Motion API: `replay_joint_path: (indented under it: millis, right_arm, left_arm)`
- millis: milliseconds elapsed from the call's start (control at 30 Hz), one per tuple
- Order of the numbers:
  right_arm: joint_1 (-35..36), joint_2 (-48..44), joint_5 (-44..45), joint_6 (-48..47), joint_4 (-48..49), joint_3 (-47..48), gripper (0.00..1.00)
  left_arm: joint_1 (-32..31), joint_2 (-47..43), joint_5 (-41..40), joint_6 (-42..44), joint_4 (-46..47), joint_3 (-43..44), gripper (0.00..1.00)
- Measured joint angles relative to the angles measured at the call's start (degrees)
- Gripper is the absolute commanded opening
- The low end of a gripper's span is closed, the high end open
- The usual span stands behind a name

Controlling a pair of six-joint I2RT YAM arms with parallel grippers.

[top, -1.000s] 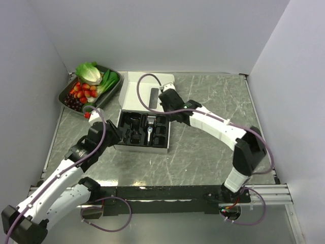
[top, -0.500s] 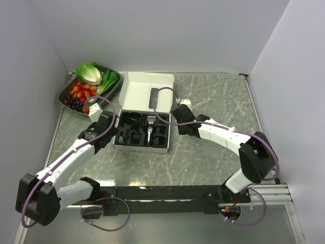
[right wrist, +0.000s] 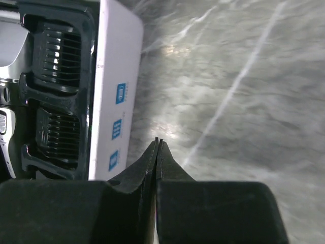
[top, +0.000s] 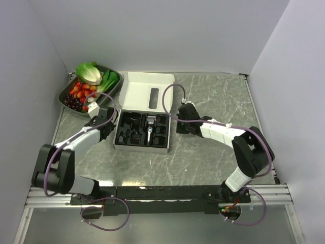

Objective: Sort the hair-cutting tools

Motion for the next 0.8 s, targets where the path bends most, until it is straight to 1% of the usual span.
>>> replay_joint_path:
  millis: [200, 400, 600, 700, 800]
  right_arm:
    - [-0.02, 3.65, -6.34, 1.57, 5.03, -2.12, 0.00]
    - [-0.02, 5.51, -10.08, 1.60, 7.67, -2.45, 0.00]
    - [-1.31, 5.51, -9.97, -0.85, 8.13, -3.19, 0.00]
    - [-1.88, 5.51, -9.07, -2.12, 7.52, -3.28, 0.00]
    - [-2.14, 5.11, -6.88, -3.17, 7.45, -3.96, 0.00]
  left_arm:
    - [1.90, 8.76, 6.86, 3.43, 9.51, -1.03, 0.01]
    - [3.34, 10.78, 16.13, 5.97, 14.93, -1.25, 0.01]
    - [3.02, 11.02, 24.13, 7.50, 18.93, -1.66, 0.01]
    - [2.08, 11.17, 25.94, 7.67, 20.13, -2.14, 0.01]
    - [-0.22, 11.17, 25.92, 7.76, 20.83, -2.49, 0.01]
